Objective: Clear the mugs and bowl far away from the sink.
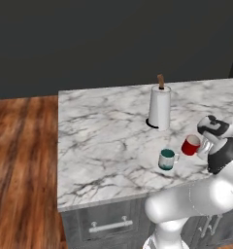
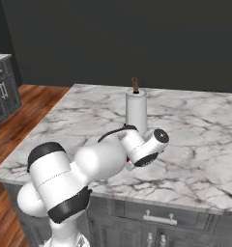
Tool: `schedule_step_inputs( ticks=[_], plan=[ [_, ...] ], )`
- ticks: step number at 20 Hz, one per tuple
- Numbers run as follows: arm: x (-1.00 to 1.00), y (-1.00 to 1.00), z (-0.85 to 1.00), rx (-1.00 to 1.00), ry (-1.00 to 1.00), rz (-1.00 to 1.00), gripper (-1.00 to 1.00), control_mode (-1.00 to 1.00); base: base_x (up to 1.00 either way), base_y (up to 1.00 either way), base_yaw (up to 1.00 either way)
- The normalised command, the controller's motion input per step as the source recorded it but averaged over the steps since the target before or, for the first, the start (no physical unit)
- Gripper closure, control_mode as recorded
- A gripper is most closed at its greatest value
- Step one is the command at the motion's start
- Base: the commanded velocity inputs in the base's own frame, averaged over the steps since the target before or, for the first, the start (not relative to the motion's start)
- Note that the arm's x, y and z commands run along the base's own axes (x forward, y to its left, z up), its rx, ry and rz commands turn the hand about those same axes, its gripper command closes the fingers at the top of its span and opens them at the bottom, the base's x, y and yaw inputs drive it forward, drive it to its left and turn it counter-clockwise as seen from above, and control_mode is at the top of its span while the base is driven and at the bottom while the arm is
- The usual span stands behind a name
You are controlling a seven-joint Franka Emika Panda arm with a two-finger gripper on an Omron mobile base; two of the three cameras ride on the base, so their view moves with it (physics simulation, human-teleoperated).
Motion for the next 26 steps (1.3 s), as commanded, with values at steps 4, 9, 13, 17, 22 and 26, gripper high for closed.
schedule_step_inputs(
  ticks=[4,9,13,17,22,26],
  plan=[
    [0.26,0.00,-0.22,0.00,0.00,0.00,1.00,-1.00,0.00,0.00,0.00],
    [0.21,0.00,-0.24,0.00,0.00,0.00,1.00,-1.00,0.00,0.00,0.00],
    [0.16,0.00,-0.26,0.00,0.00,0.00,1.00,-1.00,0.00,0.00,0.00],
    [0.12,0.00,-0.26,0.00,0.00,0.00,1.00,-1.00,0.00,0.00,0.00],
    [0.13,0.00,-0.25,0.00,0.00,0.00,1.00,-1.00,0.00,0.00,0.00],
    [0.09,0.00,-0.22,0.00,0.00,0.00,1.00,-1.00,0.00,0.00,0.00]
  ],
)
